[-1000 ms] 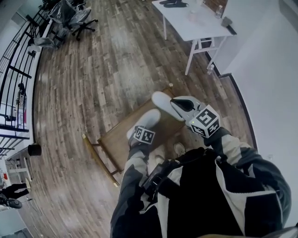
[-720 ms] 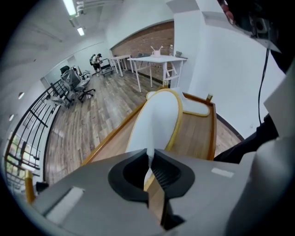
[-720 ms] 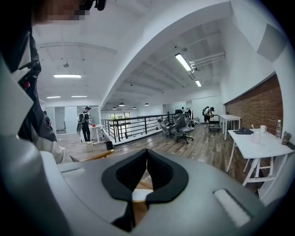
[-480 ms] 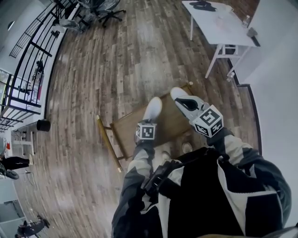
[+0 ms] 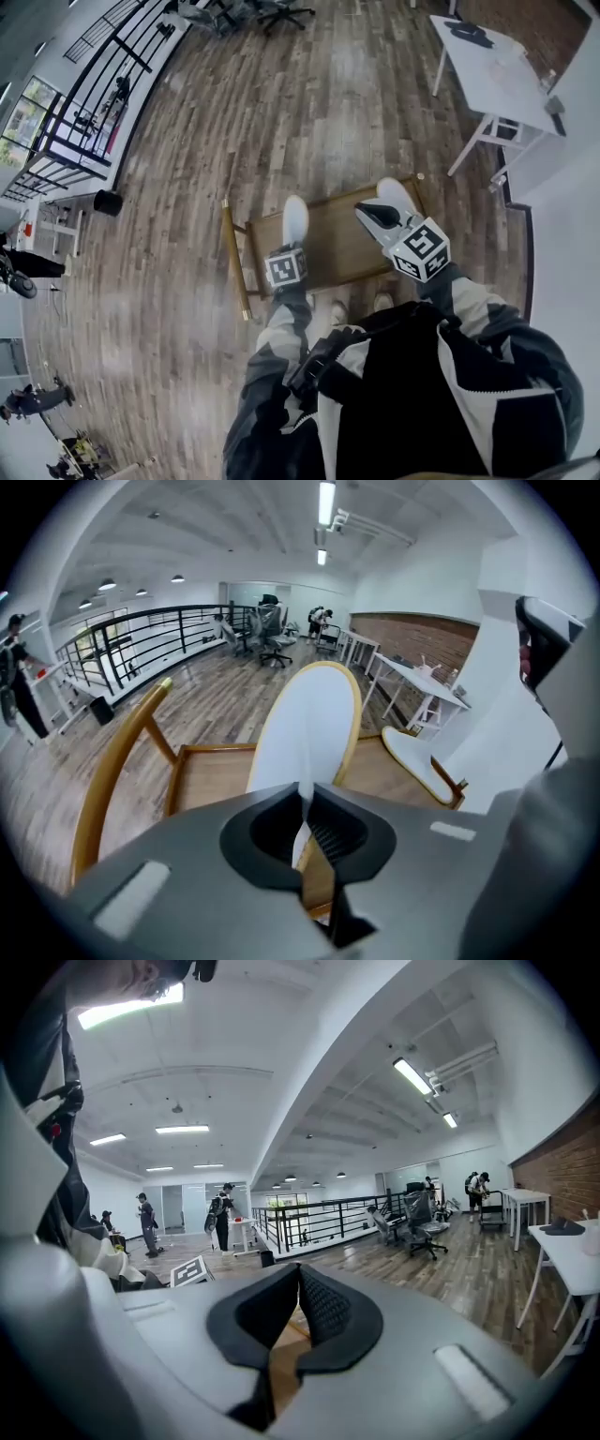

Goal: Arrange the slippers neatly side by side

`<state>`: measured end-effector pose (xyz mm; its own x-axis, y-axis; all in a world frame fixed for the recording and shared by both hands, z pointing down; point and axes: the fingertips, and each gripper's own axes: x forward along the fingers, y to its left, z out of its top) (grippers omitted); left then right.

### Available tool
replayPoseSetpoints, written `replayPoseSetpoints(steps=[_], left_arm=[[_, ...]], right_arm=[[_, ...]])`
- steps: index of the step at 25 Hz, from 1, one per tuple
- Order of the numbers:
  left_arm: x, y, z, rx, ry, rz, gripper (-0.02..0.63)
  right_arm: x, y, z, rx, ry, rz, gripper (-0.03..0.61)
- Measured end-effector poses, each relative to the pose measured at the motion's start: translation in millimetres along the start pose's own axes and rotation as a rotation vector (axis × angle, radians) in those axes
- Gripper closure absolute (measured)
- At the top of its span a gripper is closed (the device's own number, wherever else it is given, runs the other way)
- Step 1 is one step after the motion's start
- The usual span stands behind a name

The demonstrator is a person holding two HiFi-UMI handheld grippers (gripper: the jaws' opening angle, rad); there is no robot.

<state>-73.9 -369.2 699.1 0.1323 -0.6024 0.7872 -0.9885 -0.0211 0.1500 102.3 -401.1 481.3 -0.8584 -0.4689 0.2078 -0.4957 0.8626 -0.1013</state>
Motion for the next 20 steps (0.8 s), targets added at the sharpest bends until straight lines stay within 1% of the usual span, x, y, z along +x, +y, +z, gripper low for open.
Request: replayPoseSetpoints(steps=[2, 4, 7, 10, 14, 16, 20], left_arm=[[-5.7, 16.3, -7.9, -0.042, 0.003, 0.04, 0.581], [-10.1, 30.0, -11.5, -0.07, -0.011, 0.076, 0.581], [-13.8, 42.6, -12.5, -0.116, -0.044, 0.095, 0.581], [-14.6, 55.0, -24.8, -0.181, -0.024, 0.116, 0.581], [-14.5, 74.5, -31.2, -0.206, -0.024, 0.15, 0.581], [-12.4, 86.4, -40.0, -0.249, -0.004, 0.171, 0.581], [1.5, 100.6, -47.2, -0.318, 0.004, 0.179, 0.58]], right_arm=[[5.2, 6.1, 1.1, -0.006, 0.0, 0.021, 0.568], [11.0, 10.5, 1.1, -0.014, 0.001, 0.038, 0.568], [20.3, 15.3, 0.8, -0.014, 0.005, 0.053, 0.568], [29.0, 24.1, 0.8, -0.015, 0.005, 0.072, 0.568], [36.5, 36.0, -2.9, -0.023, 0.017, 0.091, 0.568], [38.1, 39.3, -4.2, -0.029, 0.025, 0.09, 0.568], [38.9, 34.2, -7.1, -0.032, 0.039, 0.065, 0.568]])
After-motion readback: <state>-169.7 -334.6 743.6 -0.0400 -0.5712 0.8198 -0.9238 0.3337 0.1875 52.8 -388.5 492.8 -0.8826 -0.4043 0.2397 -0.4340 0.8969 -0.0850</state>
